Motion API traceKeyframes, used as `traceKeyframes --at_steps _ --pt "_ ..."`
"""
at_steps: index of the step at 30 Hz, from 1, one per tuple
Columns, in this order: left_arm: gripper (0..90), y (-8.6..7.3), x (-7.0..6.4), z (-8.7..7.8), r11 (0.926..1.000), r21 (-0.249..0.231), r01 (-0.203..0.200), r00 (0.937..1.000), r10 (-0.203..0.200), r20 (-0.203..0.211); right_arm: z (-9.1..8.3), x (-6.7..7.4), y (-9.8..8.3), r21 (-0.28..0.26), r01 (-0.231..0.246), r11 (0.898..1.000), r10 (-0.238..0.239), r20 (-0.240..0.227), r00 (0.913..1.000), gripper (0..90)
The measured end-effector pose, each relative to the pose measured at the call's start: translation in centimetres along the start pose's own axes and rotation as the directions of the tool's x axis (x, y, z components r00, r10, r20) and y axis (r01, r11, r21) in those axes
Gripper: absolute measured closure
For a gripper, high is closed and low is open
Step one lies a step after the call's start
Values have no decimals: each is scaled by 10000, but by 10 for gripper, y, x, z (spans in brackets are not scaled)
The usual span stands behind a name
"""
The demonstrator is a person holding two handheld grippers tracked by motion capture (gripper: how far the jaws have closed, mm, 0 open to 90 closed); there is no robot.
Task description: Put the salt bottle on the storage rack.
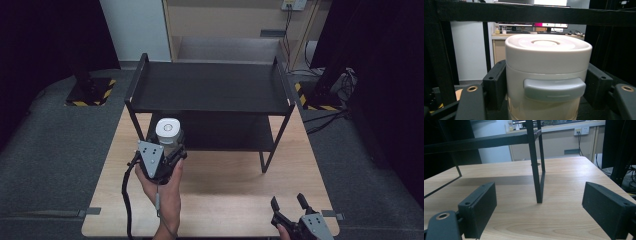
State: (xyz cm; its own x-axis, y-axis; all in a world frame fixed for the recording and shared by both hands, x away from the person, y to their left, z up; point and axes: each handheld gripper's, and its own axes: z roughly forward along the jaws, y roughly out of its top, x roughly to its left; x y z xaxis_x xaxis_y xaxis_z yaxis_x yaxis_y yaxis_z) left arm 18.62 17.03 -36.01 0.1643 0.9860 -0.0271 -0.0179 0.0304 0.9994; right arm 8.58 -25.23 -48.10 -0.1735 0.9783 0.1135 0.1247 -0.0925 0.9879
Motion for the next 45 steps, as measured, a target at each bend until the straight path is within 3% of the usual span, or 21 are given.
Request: traceKeyframes --at_steps 6,9,28,45 --pt "298 3 0 13 10000 22 -34 9999 34 -124 0 -2 0 0 -4 10000 4 80 10000 126" --pt "297 5 -1 20 9996 80 -280 9992 282 -279 -1 -3 0 18 -3 10000 2 115 9999 127" --pt "298 -2 2 58 9985 542 6 9987 21 -504 3 -8 -3 142 -44 9999 40 260 9997 132" --pt "296 -9 -1 65 9989 435 -146 9975 175 -680 9 -8 -4 284 -41 9996 34 247 9997 132"
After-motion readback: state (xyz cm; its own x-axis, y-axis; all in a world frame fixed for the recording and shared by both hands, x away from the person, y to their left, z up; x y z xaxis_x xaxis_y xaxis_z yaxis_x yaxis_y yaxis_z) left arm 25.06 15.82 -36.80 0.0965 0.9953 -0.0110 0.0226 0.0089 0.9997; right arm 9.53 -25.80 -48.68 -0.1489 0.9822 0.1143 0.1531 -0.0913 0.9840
